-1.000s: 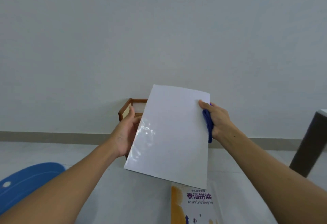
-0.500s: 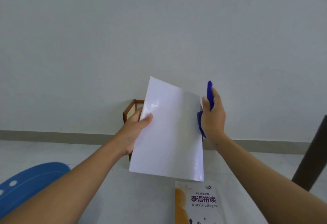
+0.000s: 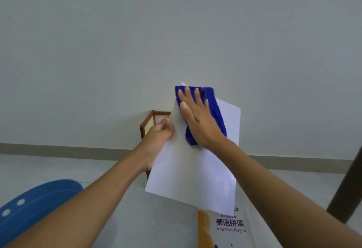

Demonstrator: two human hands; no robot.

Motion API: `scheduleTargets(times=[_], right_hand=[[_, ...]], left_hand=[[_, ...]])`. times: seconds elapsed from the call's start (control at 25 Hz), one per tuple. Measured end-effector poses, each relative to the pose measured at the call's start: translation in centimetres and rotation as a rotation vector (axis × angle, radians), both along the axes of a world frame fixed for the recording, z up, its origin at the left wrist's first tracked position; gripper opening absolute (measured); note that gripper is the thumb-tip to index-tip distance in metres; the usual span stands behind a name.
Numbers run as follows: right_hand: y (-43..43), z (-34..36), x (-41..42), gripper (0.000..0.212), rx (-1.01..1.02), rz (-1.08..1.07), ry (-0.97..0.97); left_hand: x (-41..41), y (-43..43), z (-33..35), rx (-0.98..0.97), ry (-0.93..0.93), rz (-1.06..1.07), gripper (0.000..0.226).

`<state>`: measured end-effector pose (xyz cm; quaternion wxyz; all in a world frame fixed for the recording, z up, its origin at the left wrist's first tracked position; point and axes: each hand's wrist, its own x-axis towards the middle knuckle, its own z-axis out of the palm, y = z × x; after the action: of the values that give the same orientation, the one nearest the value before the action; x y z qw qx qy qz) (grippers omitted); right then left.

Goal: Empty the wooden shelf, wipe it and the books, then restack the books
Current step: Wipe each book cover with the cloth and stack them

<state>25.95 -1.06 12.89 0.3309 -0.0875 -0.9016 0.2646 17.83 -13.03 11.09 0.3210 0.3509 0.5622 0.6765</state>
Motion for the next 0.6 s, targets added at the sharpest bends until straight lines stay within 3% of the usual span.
scheduleTargets(times=[0.08, 0.2, 0.4, 0.6], right_hand=[[0.4, 0.0, 0.3, 0.046, 0.065, 0.061, 0.005], [2.4, -1.1, 1.0, 0.047, 0.242, -0.089, -0.015], [2.9, -1.4, 0.9, 0.051, 0.118, -0.316, -0.103], [0.1, -2.5, 0.7, 0.052, 0.291, -0.066, -0.105]], left_hand=[[-0.3, 0.1, -0.2, 0.006, 0.009, 0.026, 0.019], [-0.6, 0.0, -0.2, -0.011, 0.022, 0.066, 0.012], [-0.5, 0.0, 0.2, 0.01, -0.003, 0.094, 0.029], [-0.3, 0.2, 0.0, 0.041, -0.023, 0.137, 0.026]])
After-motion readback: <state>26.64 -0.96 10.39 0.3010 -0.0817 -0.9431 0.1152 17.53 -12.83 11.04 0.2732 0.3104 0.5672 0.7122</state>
